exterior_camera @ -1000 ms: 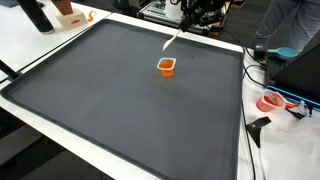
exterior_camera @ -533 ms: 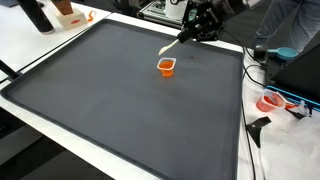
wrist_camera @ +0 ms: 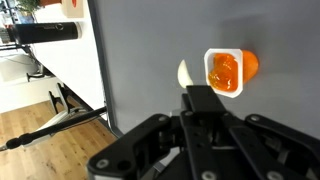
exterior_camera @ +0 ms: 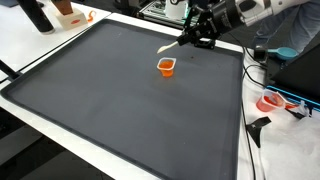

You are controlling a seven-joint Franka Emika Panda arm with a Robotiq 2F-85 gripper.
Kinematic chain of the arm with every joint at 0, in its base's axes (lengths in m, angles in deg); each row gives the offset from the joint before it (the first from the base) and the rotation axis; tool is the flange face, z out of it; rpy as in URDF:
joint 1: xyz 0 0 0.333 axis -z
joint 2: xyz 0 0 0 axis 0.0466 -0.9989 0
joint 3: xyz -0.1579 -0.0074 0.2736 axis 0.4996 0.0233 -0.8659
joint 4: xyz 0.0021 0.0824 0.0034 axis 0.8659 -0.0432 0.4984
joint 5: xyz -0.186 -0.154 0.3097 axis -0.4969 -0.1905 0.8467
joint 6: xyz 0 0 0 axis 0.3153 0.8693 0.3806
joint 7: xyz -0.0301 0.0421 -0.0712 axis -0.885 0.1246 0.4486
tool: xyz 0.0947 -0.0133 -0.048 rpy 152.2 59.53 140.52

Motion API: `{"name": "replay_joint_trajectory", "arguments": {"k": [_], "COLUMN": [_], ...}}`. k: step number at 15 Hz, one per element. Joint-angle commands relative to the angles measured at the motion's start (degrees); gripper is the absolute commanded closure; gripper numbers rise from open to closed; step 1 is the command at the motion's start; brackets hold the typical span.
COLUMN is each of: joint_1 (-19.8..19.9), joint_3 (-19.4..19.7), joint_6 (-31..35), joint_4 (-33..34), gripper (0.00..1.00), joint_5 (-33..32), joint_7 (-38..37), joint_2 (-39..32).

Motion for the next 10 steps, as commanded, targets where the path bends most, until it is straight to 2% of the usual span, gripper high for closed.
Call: {"name": "replay_joint_trajectory", "arguments": {"k": [1,10], "joint_1": [-1.7,-1.5], "joint_3": [0.9,1.4], "joint_6": [-3.1,-2.9], "joint_4": [3.0,4.5], "gripper": [0.97,0.97], "joint_5": [-1.3,-1.3], "joint_7": [-2.4,-3.4], "joint_2": [-2.9,-4.8]}}
